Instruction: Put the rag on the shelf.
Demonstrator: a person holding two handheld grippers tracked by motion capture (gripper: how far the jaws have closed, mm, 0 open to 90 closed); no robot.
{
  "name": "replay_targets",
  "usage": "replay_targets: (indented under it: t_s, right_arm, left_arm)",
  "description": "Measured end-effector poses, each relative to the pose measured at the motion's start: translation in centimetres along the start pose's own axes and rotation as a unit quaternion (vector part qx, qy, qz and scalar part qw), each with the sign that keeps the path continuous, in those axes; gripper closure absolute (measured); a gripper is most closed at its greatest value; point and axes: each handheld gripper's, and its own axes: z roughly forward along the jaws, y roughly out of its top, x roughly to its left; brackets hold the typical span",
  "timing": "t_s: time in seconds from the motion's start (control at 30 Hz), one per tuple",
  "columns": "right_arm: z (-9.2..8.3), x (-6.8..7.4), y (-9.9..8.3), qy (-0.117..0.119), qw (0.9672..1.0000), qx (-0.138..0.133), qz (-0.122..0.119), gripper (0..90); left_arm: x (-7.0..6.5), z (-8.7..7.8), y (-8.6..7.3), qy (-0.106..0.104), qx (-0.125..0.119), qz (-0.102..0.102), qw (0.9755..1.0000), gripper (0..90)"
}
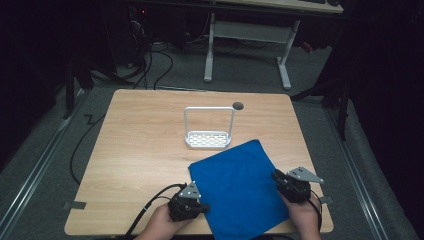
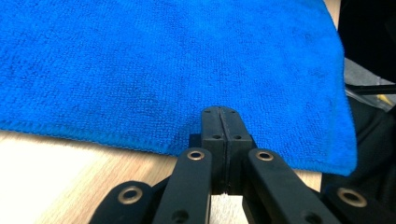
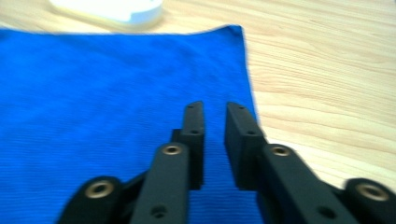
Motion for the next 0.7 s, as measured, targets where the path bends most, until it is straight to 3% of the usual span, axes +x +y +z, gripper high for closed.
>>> replay_targets:
  t_s: [0.1,0.33,0.5,0.7]
  right_arm:
    - [0.8,-0.2,0.6,-0.005,0.9998,0.016,-0.010,90.0]
    - [4.0,-0.6,0.5,-0.009,0.9958,0.086,-0.030,90.0]
    - [3.8,-0.6,0.0,-0.001,0.9960,0.087,-0.021,90.0]
    - [2.4,0.1,-1.2,0.035,0.9965,0.075,0.006,90.0]
  left_arm:
    - [0.2,-0.1,0.0,-0.003,-0.002,-0.003,1.0000,90.0]
    - [0.5,-0.3,-0.2,-0.001,-0.001,-0.011,0.9999,90.0]
    - [1.2,-0.9,-0.4,0.010,-0.005,-0.019,0.9998,90.0]
    - [3.3,-2.5,-1.1,0.046,-0.013,-0.044,0.9979,90.0]
